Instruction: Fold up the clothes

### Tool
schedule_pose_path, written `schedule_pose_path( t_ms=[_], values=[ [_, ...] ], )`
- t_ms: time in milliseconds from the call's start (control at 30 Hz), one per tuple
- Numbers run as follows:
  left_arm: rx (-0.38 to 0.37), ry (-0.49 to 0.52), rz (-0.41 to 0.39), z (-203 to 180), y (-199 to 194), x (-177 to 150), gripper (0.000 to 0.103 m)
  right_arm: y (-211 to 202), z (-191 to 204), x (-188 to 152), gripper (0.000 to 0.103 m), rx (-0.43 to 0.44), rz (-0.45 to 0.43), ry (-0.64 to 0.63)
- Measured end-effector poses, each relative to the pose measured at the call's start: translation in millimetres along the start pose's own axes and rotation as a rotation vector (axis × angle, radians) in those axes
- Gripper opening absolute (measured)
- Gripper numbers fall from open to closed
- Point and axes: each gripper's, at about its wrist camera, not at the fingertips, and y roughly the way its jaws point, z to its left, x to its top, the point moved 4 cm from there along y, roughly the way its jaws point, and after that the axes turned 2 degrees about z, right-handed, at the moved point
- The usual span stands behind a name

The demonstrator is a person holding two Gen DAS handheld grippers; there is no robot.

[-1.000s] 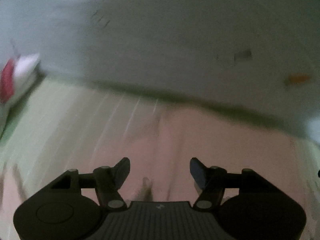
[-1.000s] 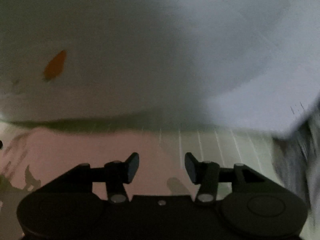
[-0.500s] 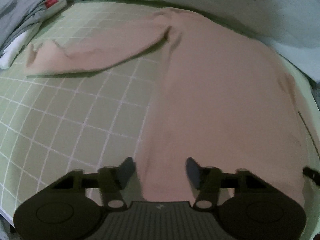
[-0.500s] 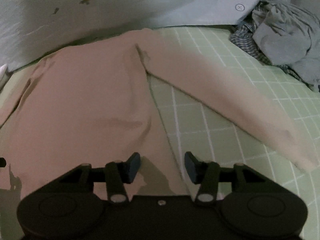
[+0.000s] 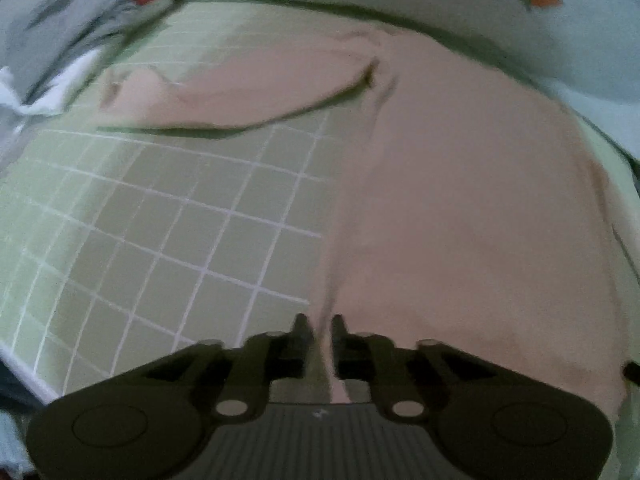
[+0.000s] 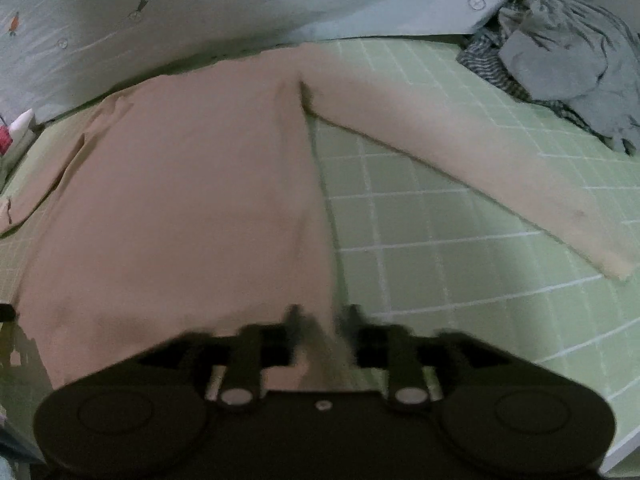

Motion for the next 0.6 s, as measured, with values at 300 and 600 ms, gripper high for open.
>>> schedule_pose_path(
  t_ms=[300, 600],
  values=[
    [0.018, -0.119, -0.153, -48, -40, -5, 0.058, 4, -132, 38, 0.055, -0.149, -0.099, 0.219],
    [0.082, -0.190, -0.171, -41, -56, -11, 0.069, 20, -188, 34, 0.061, -0.234, -0.046, 0.265]
  ],
)
